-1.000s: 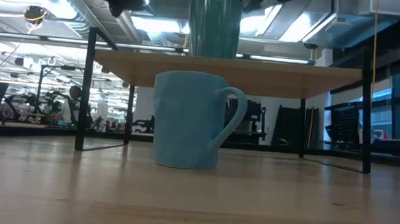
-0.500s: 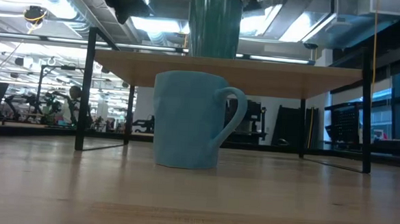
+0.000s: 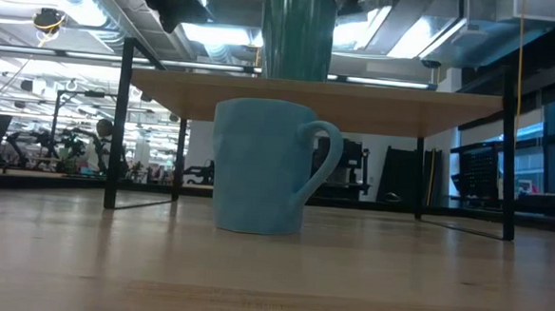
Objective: Stack small to large cups/mugs on shelf
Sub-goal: Put the light blue mug on the shelf
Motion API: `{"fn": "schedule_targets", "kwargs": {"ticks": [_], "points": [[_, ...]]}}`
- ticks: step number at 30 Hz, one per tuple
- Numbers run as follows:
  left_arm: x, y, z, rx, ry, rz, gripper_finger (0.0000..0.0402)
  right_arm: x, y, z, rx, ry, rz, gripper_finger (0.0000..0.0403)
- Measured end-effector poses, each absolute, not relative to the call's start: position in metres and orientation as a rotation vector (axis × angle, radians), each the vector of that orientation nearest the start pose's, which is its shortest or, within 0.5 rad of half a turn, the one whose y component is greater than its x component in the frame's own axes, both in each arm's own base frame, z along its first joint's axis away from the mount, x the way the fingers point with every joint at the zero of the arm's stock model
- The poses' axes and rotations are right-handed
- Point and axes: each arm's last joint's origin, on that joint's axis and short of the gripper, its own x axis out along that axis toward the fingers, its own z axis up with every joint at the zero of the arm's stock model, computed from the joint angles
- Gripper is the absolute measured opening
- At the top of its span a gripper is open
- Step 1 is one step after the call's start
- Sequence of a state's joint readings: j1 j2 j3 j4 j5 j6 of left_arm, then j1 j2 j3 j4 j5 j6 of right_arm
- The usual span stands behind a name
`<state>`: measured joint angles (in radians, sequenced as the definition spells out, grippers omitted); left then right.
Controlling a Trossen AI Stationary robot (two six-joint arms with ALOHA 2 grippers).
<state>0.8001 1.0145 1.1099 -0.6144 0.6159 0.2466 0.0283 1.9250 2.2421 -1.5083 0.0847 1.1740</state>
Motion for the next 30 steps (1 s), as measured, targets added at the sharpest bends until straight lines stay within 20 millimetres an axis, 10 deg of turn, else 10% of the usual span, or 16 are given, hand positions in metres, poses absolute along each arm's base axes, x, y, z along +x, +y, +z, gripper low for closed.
{"fn": "schedule_targets", "kwargs": {"ticks": [19, 30], "points": [[0.150, 0.130, 0.365, -0.096, 0.414, 0.130, 0.0095, 0.366, 0.001, 0.381, 0.926, 1.082, -0.797, 0.0124], [0.150, 0.130, 0.365, -0.096, 0.414, 0.130, 0.0095, 0.366, 0.001, 0.381, 0.906, 1.084, -0.794, 0.0049]]}}
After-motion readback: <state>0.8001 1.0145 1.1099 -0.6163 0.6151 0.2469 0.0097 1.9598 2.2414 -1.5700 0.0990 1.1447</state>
